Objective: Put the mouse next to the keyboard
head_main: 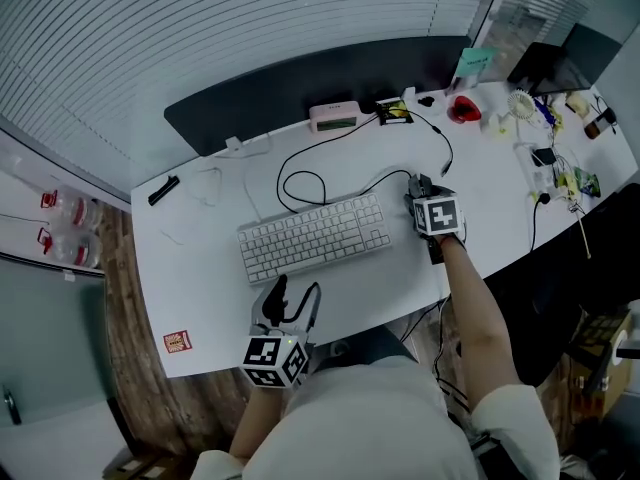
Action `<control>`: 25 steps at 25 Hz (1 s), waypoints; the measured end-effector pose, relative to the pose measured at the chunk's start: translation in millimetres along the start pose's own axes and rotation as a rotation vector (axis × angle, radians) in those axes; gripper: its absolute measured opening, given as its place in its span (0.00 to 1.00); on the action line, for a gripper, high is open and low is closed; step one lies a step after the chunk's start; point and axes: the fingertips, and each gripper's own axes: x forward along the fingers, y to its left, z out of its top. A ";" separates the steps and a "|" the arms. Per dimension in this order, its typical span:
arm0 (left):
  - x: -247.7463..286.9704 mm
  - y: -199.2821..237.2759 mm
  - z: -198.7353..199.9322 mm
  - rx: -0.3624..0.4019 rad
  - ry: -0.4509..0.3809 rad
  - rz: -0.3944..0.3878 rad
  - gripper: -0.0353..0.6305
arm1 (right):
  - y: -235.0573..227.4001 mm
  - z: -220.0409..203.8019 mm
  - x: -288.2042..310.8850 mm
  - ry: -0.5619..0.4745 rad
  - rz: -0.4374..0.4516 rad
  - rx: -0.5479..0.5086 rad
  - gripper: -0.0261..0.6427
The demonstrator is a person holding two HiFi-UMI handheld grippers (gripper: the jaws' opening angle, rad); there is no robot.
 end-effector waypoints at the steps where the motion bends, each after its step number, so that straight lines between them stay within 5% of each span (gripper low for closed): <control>1: 0.4 -1.8 -0.7 0.001 0.002 -0.004 0.46 | -1.7 -4.8 0.0 0.006 0.000 0.003 0.49; 16: -5.7 -7.6 -5.8 0.006 0.015 -0.002 0.46 | -5.8 -34.4 5.4 0.059 0.017 0.032 0.49; 25: -20.1 -10.4 -7.4 0.014 -0.009 0.005 0.46 | -8.3 -30.9 -7.8 0.002 -0.055 0.027 0.48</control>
